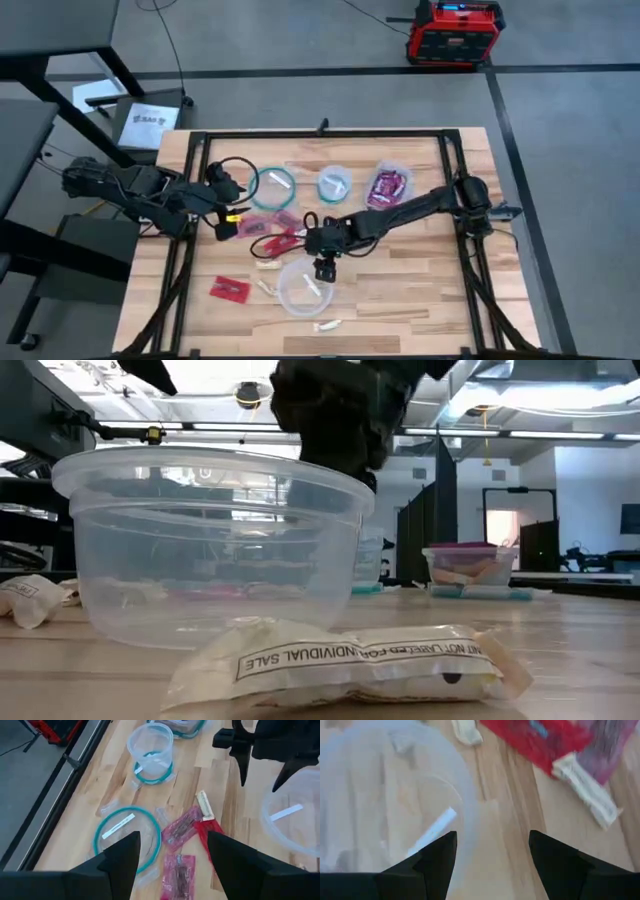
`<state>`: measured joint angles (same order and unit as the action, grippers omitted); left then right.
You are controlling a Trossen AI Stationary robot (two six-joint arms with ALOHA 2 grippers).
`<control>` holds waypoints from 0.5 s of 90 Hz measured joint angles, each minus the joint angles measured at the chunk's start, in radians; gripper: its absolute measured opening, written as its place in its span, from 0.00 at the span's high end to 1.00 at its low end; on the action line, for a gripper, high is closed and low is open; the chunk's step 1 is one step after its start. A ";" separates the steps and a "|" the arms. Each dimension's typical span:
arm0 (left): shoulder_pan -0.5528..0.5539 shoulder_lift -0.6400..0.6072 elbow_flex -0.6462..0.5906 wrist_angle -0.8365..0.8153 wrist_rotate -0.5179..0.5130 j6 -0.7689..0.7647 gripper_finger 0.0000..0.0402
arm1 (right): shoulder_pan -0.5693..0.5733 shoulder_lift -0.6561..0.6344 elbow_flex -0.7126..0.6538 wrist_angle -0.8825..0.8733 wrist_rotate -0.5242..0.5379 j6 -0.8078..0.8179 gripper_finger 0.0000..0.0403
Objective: Sort candy
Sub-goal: Move the center transparent bin to the top left
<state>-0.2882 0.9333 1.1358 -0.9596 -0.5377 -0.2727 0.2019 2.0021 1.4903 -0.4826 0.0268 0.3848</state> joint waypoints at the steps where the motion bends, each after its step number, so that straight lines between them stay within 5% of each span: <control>1: 0.000 0.000 0.000 0.000 0.000 -0.002 0.45 | 0.000 0.000 -0.001 0.003 0.000 0.000 0.42; 35: 0.000 0.003 0.000 -0.002 0.000 -0.076 0.45 | -0.001 0.113 0.006 0.107 -0.086 0.036 0.42; 45: 0.000 0.003 0.000 -0.001 -0.001 -0.092 0.45 | -0.005 0.155 0.040 0.067 -0.070 0.033 0.50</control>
<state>-0.2886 0.9363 1.1355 -0.9605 -0.5382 -0.3647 0.1967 2.1567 1.5303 -0.4160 -0.0429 0.4179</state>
